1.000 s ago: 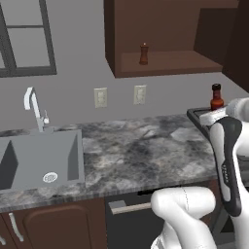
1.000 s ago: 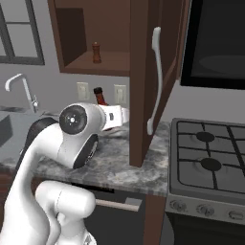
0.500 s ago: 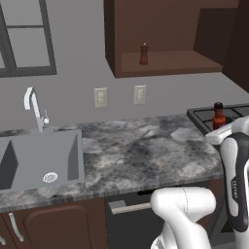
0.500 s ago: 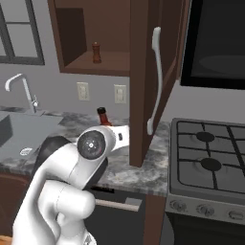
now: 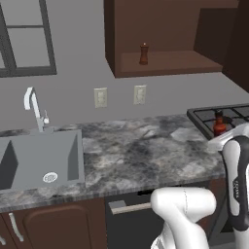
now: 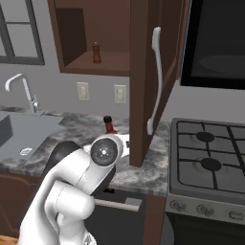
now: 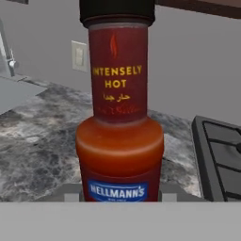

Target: Take 2 condiments from the cabinet and move them on the counter near the stove.Make sure the condiments are lined up with each other, next to each other.

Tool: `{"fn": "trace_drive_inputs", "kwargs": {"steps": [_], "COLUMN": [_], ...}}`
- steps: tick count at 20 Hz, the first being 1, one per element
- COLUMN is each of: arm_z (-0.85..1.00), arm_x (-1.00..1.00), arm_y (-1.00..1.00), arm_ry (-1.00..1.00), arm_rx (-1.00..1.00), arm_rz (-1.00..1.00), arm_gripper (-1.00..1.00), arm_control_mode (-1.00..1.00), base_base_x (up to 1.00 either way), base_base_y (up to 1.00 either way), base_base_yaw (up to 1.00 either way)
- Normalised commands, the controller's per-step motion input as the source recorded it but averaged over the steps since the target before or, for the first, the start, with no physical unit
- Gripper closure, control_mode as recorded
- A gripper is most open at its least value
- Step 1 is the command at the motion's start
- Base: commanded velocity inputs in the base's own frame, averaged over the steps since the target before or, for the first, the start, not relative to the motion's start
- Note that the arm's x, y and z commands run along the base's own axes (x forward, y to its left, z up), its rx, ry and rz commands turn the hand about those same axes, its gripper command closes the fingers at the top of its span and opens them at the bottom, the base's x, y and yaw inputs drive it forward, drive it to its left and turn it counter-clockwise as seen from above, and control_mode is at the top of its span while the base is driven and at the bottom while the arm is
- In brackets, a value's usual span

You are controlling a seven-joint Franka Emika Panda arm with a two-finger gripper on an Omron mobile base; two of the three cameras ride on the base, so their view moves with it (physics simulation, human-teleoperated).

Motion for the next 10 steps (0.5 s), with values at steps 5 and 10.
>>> {"fn": "trace_drive_inputs", "kwargs": {"steps": [5, 10], "arm_z": [-0.32, -0.26], "arm_x": [0.21, 0.26], "arm_y": [0.00, -0.01], "arm_ry": [0.00, 0.00], "arm_rx": [0.00, 0.03], "arm_rz": [0.00, 0.00], "arm_gripper": [1.00, 1.00], "arm_control_mode": [-1.00, -1.00], "base_base_x": [0.00, 0.00], "base_base_y": [0.00, 0.00], "base_base_yaw": [0.00, 0.00]}}
